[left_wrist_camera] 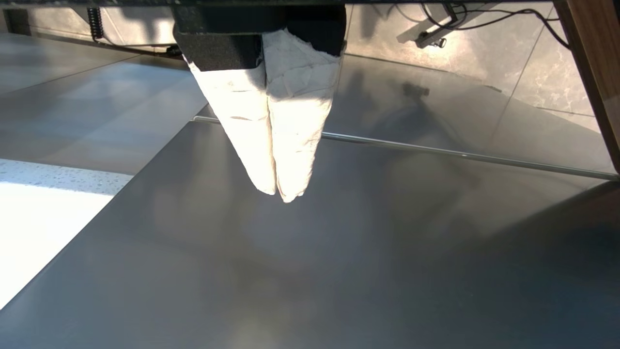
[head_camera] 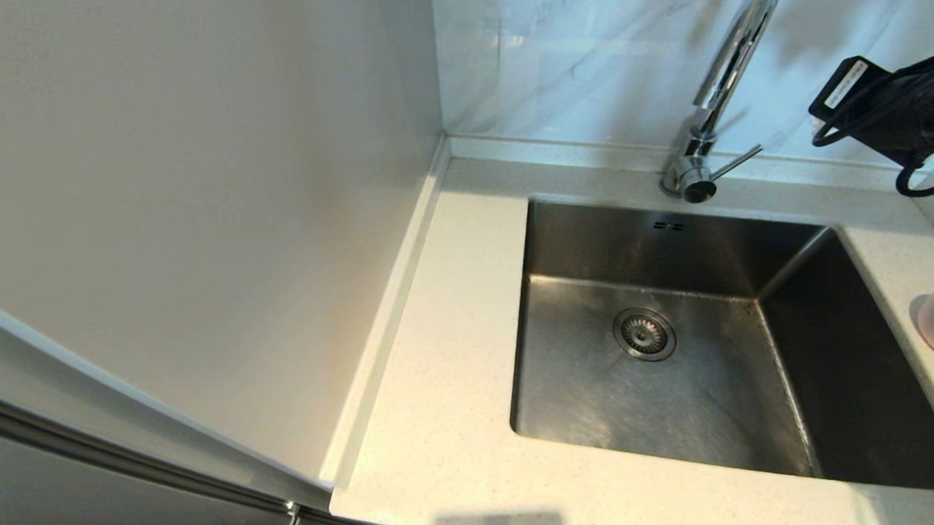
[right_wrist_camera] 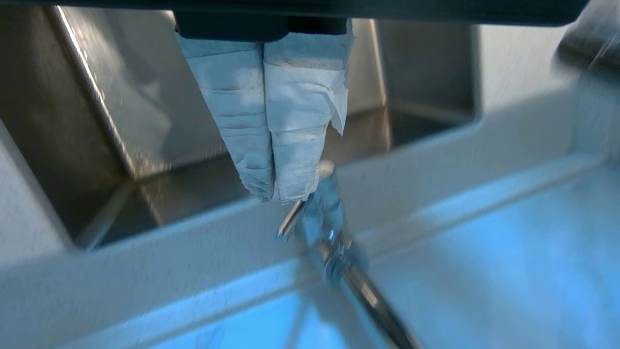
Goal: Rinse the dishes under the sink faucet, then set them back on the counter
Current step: Turn on the faucet
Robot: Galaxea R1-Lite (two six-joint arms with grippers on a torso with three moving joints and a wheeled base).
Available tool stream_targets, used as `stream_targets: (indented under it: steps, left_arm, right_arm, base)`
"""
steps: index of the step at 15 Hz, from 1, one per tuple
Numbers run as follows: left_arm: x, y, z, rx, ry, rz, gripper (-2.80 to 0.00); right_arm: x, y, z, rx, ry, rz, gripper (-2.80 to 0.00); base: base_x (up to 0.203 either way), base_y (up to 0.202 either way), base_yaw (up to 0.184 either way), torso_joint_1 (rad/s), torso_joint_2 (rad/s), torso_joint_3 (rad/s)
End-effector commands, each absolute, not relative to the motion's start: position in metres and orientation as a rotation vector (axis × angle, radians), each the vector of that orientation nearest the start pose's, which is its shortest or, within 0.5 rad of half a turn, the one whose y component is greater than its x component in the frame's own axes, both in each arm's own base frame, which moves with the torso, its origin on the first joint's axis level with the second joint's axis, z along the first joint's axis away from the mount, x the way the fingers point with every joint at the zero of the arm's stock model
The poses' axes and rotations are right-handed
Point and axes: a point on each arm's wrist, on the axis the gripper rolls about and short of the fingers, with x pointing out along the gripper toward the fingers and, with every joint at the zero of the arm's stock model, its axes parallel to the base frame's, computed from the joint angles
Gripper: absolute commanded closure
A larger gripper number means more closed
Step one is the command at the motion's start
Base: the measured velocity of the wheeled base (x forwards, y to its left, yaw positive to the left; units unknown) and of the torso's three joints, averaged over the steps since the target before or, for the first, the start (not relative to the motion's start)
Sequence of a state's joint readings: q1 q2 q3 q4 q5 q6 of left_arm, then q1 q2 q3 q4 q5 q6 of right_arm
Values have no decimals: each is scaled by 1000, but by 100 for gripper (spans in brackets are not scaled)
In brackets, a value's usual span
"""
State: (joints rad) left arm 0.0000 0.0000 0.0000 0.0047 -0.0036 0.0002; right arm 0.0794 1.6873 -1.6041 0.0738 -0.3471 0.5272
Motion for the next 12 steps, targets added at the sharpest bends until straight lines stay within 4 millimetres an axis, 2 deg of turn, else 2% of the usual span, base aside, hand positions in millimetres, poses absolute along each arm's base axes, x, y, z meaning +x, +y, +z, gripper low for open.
stream_targets:
  steps: [1,5,8,12]
  left_arm:
    - [-23,0,75,0,5,-3,0]
    - [-23,0,75,0,5,-4,0]
    - [-23,0,75,0,5,-3,0]
    - [-23,0,75,0,5,-3,0]
  right_arm:
    - [346,20,326,483,56,-325,0]
    - [364,22,313,475,75,-330,0]
    - [378,21,315,492,-2,-316,0]
    - [397,22,300,496,-20,-315,0]
  base:
    - [0,0,0,0,0,0]
    - [0,0,0,0,0,0]
    - [0,0,0,0,0,0]
    - [0,0,0,0,0,0]
